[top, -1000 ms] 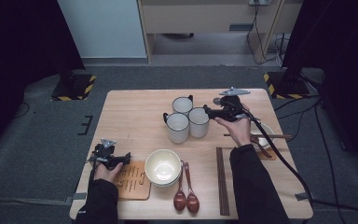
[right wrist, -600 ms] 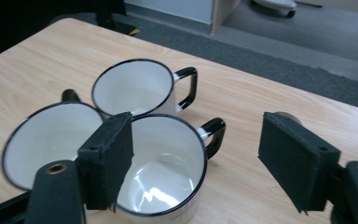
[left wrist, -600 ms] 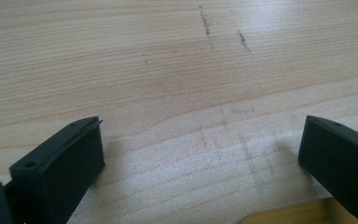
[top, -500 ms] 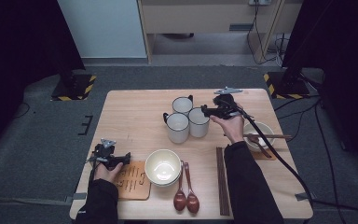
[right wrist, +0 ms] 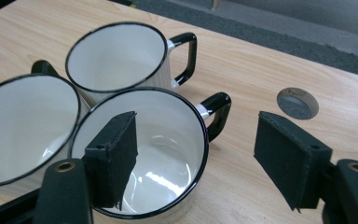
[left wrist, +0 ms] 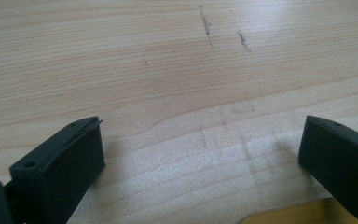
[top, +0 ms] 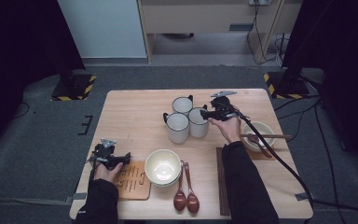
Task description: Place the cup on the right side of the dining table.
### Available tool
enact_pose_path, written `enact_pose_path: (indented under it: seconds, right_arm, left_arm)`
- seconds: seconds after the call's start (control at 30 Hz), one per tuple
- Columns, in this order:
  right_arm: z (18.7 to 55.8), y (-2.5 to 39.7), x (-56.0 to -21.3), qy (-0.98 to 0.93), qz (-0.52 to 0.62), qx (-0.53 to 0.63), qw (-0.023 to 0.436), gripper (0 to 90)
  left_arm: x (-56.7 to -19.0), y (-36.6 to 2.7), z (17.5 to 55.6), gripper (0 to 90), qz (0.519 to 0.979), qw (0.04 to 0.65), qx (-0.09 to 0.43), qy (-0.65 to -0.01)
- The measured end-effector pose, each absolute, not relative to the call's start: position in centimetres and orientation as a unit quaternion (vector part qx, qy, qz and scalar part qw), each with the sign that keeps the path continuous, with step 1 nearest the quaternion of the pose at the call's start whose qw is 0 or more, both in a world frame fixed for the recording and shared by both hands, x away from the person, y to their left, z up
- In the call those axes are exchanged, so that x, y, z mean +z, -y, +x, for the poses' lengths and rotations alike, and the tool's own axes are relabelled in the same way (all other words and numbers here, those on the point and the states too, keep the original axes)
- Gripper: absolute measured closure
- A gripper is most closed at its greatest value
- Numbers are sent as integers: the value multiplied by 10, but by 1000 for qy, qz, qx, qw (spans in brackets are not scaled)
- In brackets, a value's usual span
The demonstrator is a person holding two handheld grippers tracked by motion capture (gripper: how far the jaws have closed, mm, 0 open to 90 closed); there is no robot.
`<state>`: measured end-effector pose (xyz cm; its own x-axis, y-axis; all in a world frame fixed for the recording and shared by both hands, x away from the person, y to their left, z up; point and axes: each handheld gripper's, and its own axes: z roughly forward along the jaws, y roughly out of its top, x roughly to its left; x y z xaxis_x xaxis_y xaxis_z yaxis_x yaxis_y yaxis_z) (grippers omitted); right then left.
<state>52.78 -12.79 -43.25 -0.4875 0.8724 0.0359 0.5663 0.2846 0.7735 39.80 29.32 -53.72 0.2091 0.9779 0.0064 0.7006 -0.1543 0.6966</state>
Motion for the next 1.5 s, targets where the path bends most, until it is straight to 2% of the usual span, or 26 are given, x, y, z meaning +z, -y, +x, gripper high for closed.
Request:
enact_pose_path:
  seconds: [0.8,1.5]
  right_arm:
    - [538,127,-457,-784,483,350,174,440]
    - [546,123,-468,-770,526,335,135,697]
  left_arm:
    - [-537,-293,398,0,721,290,239,-582]
    - [-537,-293,398,0,722,290,238,-581]
